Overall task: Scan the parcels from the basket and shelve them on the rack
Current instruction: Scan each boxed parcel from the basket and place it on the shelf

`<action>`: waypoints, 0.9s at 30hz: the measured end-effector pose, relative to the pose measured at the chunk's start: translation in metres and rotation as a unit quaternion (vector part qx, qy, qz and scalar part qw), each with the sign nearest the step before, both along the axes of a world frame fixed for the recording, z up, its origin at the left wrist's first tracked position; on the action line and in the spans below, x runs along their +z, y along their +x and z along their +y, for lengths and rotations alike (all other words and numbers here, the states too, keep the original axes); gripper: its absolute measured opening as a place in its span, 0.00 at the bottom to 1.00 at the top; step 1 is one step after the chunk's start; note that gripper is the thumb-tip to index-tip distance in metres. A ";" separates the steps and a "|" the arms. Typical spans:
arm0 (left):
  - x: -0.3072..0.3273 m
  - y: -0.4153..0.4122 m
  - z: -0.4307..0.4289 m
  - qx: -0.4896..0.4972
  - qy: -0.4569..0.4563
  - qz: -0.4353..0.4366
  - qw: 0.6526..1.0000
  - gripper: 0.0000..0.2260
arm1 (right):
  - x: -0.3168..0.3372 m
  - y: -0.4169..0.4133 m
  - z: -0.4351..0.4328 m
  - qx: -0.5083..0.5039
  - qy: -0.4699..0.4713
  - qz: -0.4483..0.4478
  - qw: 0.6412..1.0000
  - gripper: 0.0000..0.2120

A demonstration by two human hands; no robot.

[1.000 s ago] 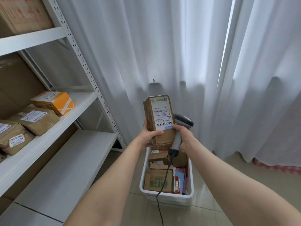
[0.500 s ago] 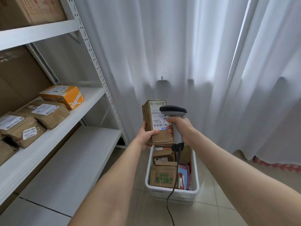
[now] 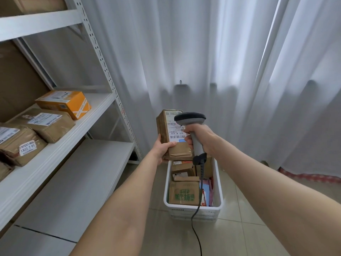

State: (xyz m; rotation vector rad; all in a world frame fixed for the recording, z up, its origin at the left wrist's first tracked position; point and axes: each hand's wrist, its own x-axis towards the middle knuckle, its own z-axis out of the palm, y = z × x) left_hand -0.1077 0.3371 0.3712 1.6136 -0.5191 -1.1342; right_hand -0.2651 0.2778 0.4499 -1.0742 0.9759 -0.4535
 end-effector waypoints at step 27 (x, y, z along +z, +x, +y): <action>0.022 0.015 0.009 0.079 0.007 -0.004 0.997 0.29 | 0.024 0.006 -0.004 0.065 -0.010 -0.024 0.998 0.05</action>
